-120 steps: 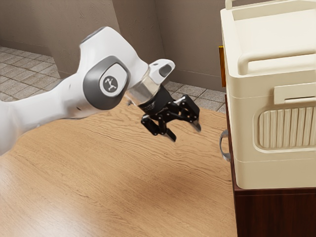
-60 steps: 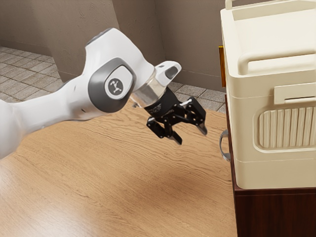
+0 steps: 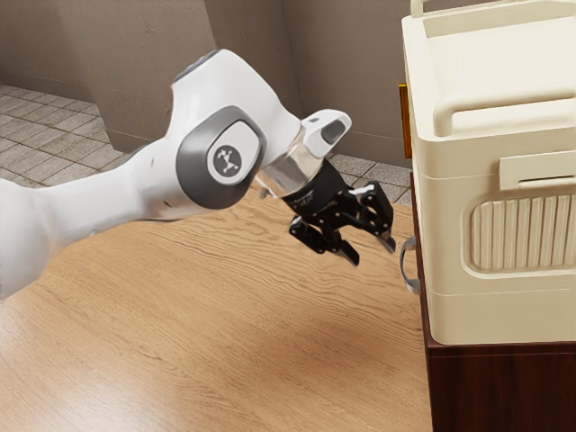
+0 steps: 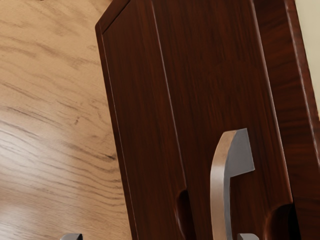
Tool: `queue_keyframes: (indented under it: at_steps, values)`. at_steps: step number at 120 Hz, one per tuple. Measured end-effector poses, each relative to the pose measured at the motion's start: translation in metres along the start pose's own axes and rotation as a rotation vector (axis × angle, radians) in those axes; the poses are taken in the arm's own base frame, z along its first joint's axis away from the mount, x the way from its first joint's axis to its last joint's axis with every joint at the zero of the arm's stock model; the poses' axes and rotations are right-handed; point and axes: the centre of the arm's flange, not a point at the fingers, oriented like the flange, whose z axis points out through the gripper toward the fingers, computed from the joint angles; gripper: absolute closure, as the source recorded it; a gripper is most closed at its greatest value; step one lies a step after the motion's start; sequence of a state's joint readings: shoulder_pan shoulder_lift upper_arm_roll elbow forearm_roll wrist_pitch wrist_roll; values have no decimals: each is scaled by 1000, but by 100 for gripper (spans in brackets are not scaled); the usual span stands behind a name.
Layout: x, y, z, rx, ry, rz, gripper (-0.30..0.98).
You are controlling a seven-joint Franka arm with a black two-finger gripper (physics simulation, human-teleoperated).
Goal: Pull the drawer handle with one arm to open the drawer
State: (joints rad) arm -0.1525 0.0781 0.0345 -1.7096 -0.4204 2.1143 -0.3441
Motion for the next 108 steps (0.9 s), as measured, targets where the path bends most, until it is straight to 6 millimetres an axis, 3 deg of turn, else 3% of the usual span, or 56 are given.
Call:
queue_keyframes:
  at_steps: [108]
  values:
    - [-6, 15, 25, -4, -9, 16, 35]
